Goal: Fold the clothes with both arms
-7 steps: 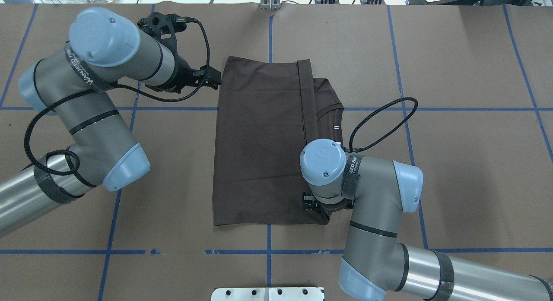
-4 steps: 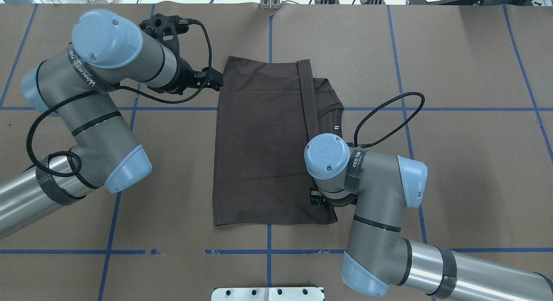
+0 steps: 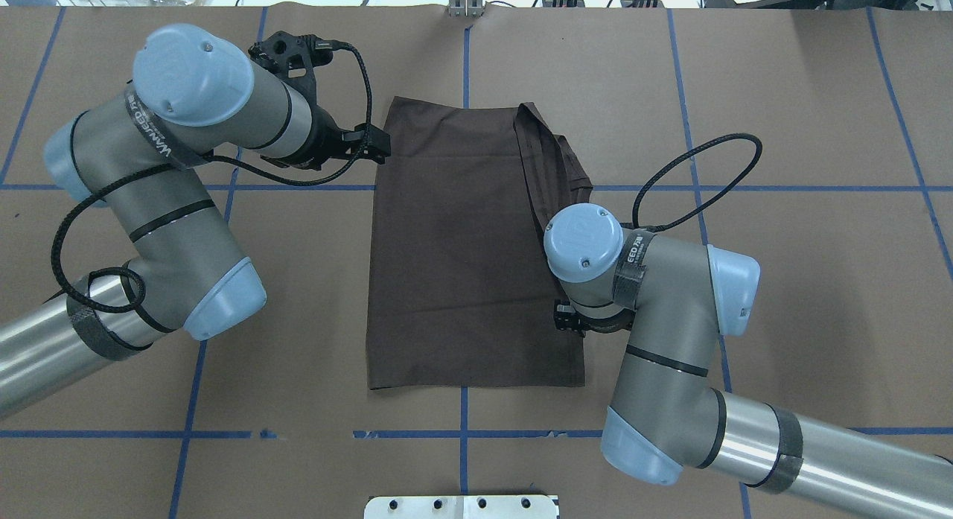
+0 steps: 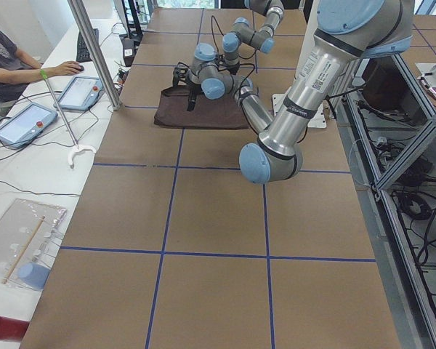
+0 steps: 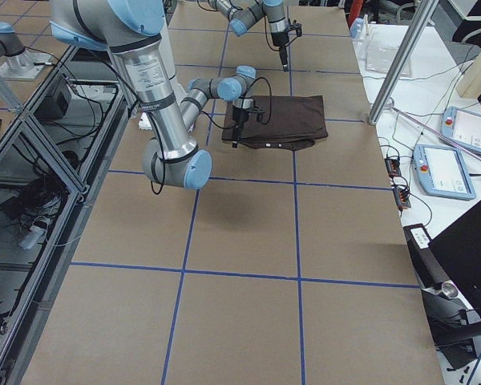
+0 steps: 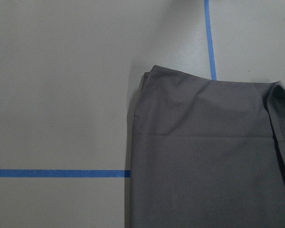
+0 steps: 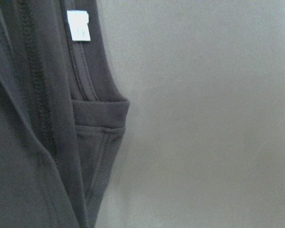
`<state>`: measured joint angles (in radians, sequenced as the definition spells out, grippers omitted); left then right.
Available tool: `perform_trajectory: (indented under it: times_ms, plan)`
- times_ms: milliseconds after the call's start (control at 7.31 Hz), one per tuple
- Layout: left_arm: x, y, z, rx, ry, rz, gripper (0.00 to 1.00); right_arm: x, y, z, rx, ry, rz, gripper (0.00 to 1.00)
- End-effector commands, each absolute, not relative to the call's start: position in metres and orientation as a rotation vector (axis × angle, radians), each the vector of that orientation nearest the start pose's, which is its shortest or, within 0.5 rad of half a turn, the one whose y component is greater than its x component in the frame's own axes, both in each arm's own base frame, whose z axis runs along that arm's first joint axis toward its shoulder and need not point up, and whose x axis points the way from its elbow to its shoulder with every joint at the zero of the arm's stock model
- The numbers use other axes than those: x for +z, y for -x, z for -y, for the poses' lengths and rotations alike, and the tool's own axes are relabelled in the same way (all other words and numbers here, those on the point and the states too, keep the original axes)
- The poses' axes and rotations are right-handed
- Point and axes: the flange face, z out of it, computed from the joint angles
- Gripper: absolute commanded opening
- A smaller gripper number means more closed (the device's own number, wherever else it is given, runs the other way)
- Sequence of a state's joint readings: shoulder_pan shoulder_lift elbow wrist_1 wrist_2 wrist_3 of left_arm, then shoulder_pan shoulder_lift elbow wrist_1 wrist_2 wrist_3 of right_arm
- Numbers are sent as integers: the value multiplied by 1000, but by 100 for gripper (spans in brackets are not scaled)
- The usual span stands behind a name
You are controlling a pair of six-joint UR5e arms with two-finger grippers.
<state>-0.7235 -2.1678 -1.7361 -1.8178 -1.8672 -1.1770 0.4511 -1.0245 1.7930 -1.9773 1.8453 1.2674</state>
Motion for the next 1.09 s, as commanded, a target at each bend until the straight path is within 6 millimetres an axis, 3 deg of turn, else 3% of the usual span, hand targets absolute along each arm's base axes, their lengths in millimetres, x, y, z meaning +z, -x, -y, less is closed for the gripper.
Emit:
perform_trajectory:
  times_ms: [0, 274, 411, 547, 684, 958]
  plan:
    - [205, -422, 511, -145, -306, -1001, 100, 284, 496, 391, 44, 67, 494, 100]
    - [207, -421, 511, -145, -305, -998, 100, 273, 512, 421, 4, 38, 491, 100]
    - [206, -421, 511, -143, -305, -1001, 100, 271, 533, 449, 14, 7, 537, 100]
    - [208, -421, 511, -144, -306, -1000, 100, 282, 542, 474, 32, -11, 555, 100]
    - [210, -421, 511, -143, -305, -998, 100, 272, 552, 501, 52, -13, 555, 100]
    - [213, -421, 511, -145, -302, -993, 100, 273, 565, 520, 46, -6, 526, 100]
